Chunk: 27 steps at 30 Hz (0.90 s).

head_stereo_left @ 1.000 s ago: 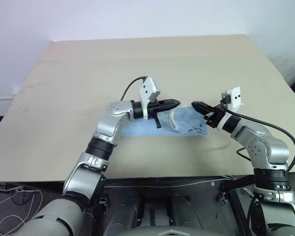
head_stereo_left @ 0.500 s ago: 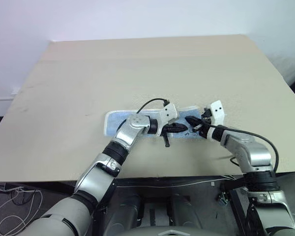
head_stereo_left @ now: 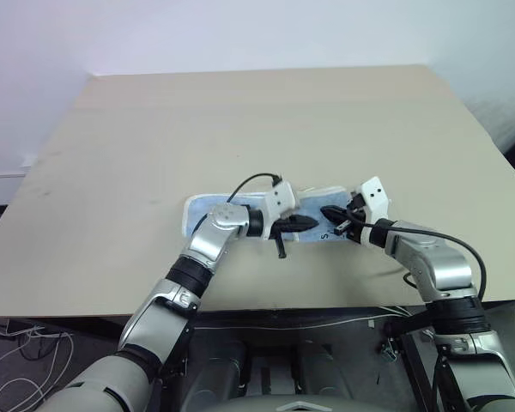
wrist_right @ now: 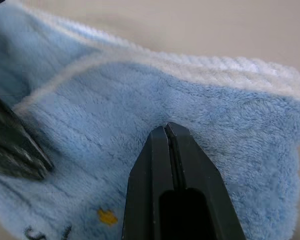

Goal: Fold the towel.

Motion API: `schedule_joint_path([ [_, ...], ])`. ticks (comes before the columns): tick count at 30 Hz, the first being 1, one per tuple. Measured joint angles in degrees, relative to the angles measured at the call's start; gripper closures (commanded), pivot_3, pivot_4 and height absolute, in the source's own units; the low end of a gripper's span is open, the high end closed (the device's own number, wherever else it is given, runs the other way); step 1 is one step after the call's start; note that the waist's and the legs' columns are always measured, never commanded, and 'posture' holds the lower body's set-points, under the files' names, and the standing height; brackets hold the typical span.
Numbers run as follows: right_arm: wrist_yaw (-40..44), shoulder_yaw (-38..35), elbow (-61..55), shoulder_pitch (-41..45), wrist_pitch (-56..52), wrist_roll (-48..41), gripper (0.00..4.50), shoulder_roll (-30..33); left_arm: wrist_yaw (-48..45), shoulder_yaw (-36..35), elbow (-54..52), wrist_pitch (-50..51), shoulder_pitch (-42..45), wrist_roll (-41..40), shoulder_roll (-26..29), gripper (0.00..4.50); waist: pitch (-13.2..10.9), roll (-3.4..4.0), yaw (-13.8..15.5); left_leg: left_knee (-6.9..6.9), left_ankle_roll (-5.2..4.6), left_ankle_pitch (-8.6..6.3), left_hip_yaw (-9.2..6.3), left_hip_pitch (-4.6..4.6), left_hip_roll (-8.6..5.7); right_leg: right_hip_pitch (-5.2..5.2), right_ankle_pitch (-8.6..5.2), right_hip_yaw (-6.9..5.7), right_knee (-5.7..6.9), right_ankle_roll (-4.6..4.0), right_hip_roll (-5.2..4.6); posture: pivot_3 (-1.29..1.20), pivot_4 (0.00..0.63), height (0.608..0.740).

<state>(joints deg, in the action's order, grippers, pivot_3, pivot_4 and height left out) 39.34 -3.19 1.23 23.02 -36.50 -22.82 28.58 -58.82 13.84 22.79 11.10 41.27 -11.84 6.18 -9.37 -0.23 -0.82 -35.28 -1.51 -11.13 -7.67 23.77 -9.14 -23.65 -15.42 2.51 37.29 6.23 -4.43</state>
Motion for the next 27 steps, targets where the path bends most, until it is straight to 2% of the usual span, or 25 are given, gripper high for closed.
schedule_joint_path([
  [3, 1.87, -4.47, -3.34, 3.09, -3.33, -6.03, 4.50, 0.86, -0.24, -4.82, -12.55, 9.33, 0.05, -7.80, 2.94, 2.89, 0.01, 0.02, -0.17, 0.02, 0.00, 0.00, 0.00, 0.05, 0.00, -0.08, 0.00, 0.02, 0.02, 0.00, 0.01, 0.00, 0.150, 0.740],
  [7, 3.30, -6.14, -4.14, 5.26, -4.22, -7.86, 4.50, 2.55, 4.29, -10.50, -18.34, 18.04, -0.26, -11.77, 8.39, 1.50, 0.00, 0.01, 0.02, 0.01, 0.00, 0.00, -0.01, -0.09, 0.00, 0.08, 0.00, 0.00, 0.01, 0.00, 0.02, 0.00, 0.150, 0.740],
  [10, 4.50, -5.21, -3.13, 5.87, -3.98, -7.62, 3.90, 3.05, 7.47, -14.24, -20.53, 24.37, -2.10, -13.17, 13.52, 0.49, 0.00, 0.01, 0.03, 0.02, 0.00, 0.00, -0.01, -0.09, 0.00, 0.07, 0.00, 0.01, -0.01, -0.01, 0.01, 0.00, 0.150, 0.740],
  [11, 5.05, -4.82, -2.75, 6.33, -3.87, -7.55, 3.58, 3.06, 8.67, -15.40, -21.19, 26.64, -2.84, -13.95, 14.57, 0.15, 0.00, 0.01, 0.08, 0.03, 0.00, 0.00, -0.01, -0.09, 0.00, 0.07, 0.00, 0.01, -0.01, -0.01, 0.01, 0.00, 0.150, 0.740],
  [12, 5.82, -4.06, -2.20, 7.13, -3.51, -7.42, 3.23, 3.11, 9.77, -16.46, -22.09, 28.96, -3.72, -14.76, 15.93, 0.00, -0.01, 0.00, 0.00, 0.03, 0.00, 0.00, -0.01, -0.08, 0.00, 0.06, 0.00, 0.01, -0.02, -0.01, 0.01, 0.00, 0.150, 0.740],
  [15, 9.01, -2.57, -0.92, 9.36, -2.10, -7.13, 2.23, 4.18, 13.17, -22.04, -26.01, 36.82, -7.96, -17.70, 21.63, 0.00, -0.02, 0.01, -0.20, 0.11, 0.01, 0.00, 0.00, -0.08, 0.01, 0.01, 0.00, 0.03, -0.02, -0.01, 0.02, 0.00, 0.150, 0.740],
  [21, 16.62, 2.63, 2.96, 11.89, 2.13, -4.42, 0.19, 6.04, 17.36, -29.72, -35.61, 48.25, -18.89, -23.93, 27.94, 0.00, -0.02, 0.00, 0.28, 0.11, 0.10, -0.10, 0.00, -0.09, 0.00, 0.07, 0.00, 0.01, -0.11, -0.02, 0.00, 0.00, 0.150, 0.740],
  [22, 17.83, 3.44, 3.87, 12.10, 2.96, -3.76, 0.01, 6.35, 18.06, -30.71, -37.00, 50.13, -20.82, -25.07, 28.14, 0.00, -0.02, -0.01, 0.37, 0.10, 0.11, -0.10, 0.00, -0.09, 0.00, 0.07, 0.00, 0.01, -0.12, -0.02, -0.01, 0.00, 0.150, 0.740],
  [24, 19.41, 4.77, 5.65, 12.57, 4.47, -2.54, 0.01, 6.37, 20.02, -32.58, -39.05, 53.85, -22.91, -27.54, 28.02, 0.00, -0.03, -0.02, 0.43, 0.08, 0.12, -0.10, -0.01, -0.09, 0.01, 0.08, 0.00, 0.00, -0.10, -0.02, -0.01, 0.00, 0.150, 0.740],
  [27, 20.26, 5.21, 8.13, 14.47, 5.90, -1.79, 0.01, 5.84, 26.83, -38.23, -41.88, 58.99, -23.47, -30.20, 24.09, 0.00, -0.03, -0.02, 0.29, 0.06, 0.12, -0.11, 0.00, -0.12, 0.01, 0.13, 0.00, 0.00, -0.09, -0.02, -0.02, 0.00, 0.150, 0.740],
])
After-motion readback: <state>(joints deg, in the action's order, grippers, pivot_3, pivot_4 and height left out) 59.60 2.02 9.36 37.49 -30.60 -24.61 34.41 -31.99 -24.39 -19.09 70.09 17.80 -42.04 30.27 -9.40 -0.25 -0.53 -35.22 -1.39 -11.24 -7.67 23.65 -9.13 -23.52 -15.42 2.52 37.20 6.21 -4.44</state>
